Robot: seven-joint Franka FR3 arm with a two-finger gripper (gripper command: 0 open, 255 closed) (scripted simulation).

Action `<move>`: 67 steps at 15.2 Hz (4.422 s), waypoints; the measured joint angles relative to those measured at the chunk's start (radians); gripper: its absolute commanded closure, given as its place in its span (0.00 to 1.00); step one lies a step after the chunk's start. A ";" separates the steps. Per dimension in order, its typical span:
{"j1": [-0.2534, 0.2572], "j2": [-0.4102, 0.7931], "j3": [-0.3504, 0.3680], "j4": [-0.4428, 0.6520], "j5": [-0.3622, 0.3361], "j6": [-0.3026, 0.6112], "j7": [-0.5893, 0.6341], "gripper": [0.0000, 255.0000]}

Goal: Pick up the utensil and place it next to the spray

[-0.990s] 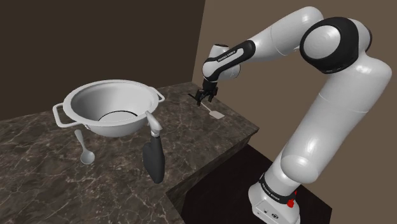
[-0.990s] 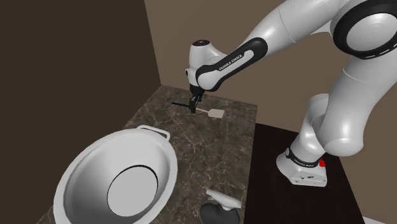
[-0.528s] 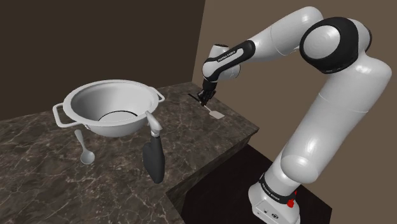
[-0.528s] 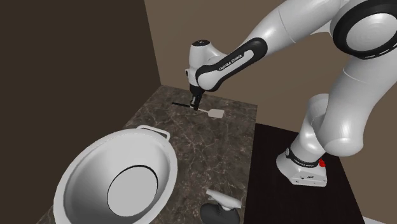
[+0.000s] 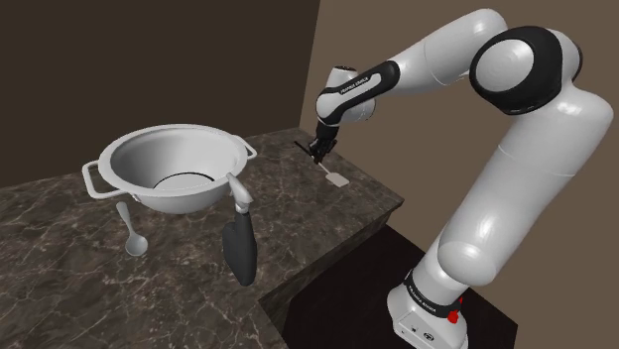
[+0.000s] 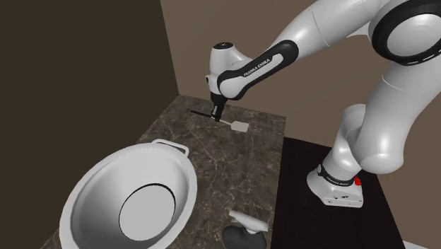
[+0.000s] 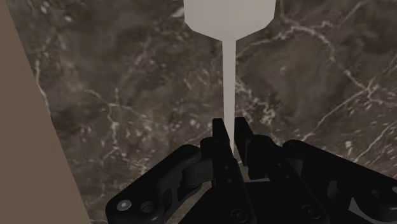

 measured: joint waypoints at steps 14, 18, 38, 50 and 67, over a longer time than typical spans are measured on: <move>0.002 -0.098 0.002 0.088 -0.034 -0.182 0.026 1.00; 0.001 -0.121 0.002 0.118 -0.040 -0.235 0.030 1.00; 0.004 -0.175 0.010 0.331 -0.053 -0.501 0.041 1.00; 0.006 -0.164 0.012 0.504 -0.049 -0.662 0.040 1.00; 0.083 -0.274 0.130 0.515 -0.060 -0.786 0.232 1.00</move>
